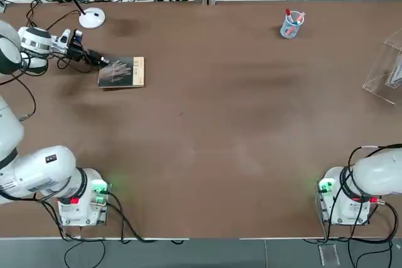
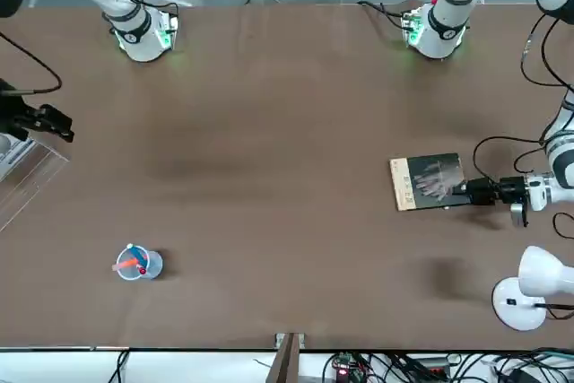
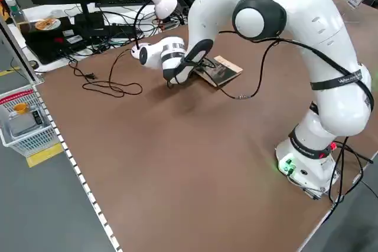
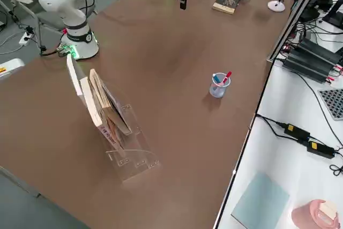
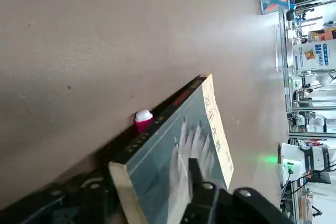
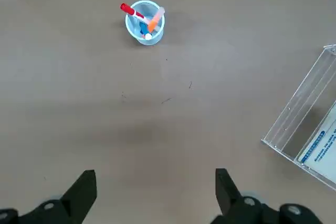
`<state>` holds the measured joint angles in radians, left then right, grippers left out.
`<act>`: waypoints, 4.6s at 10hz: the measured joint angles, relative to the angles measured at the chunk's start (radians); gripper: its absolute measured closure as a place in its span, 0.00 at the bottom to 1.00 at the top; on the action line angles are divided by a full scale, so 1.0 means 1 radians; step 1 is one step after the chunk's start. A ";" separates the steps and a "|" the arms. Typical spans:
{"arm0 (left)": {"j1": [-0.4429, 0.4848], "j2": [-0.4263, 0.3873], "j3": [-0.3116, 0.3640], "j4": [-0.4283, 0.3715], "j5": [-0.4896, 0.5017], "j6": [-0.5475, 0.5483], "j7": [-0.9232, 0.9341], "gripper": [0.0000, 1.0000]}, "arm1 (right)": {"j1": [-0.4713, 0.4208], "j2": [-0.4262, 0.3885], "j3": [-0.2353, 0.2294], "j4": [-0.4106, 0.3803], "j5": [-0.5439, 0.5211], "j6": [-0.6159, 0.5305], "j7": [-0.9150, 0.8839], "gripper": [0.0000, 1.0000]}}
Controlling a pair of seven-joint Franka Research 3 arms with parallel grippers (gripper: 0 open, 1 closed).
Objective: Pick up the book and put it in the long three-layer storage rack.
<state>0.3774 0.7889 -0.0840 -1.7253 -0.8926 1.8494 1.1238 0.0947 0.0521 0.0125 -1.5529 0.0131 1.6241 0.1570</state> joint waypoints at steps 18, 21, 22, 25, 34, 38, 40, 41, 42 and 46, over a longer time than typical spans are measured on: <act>0.010 0.001 0.002 0.024 -0.002 -0.074 -0.098 0.96 | 0.000 0.000 0.000 0.000 0.000 0.000 0.000 0.00; 0.009 0.001 0.002 0.071 -0.002 -0.143 -0.177 0.96 | 0.000 0.000 0.000 0.000 0.000 0.000 0.000 0.00; 0.008 0.001 0.002 0.089 -0.002 -0.169 -0.198 0.96 | 0.000 0.000 0.000 0.000 0.000 0.000 0.000 0.00; 0.007 0.001 0.002 0.148 -0.002 -0.288 -0.274 0.96 | 0.000 0.000 0.000 0.000 0.000 0.000 0.000 0.00; -0.005 -0.013 -0.156 0.222 -0.156 -0.402 -0.570 0.96 | 0.000 0.000 0.000 0.000 0.000 0.000 0.000 0.00; -0.014 -0.031 -0.228 0.290 -0.188 -0.401 -0.739 0.96 | 0.000 0.000 0.000 -0.002 0.000 -0.001 0.000 0.00; -0.014 -0.038 -0.259 0.311 -0.192 -0.383 -0.789 0.96 | 0.000 0.000 0.001 -0.005 0.002 -0.002 -0.001 0.00; -0.014 -0.046 -0.276 0.316 -0.193 -0.361 -0.811 0.96 | 0.000 0.000 0.002 -0.006 0.005 -0.002 -0.002 0.00; -0.014 -0.056 -0.297 0.318 -0.194 -0.336 -0.834 0.96 | 0.000 0.000 0.002 -0.008 0.020 -0.002 -0.003 0.00; -0.020 -0.076 -0.430 0.318 -0.194 -0.196 -0.911 0.96 | -0.010 0.002 0.001 -0.032 0.195 0.004 -0.040 0.00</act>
<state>0.3579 0.7128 -0.5137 -1.4069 -1.0867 1.6539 0.2125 0.0846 0.0537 0.0136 -1.5846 0.2077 1.6284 0.1172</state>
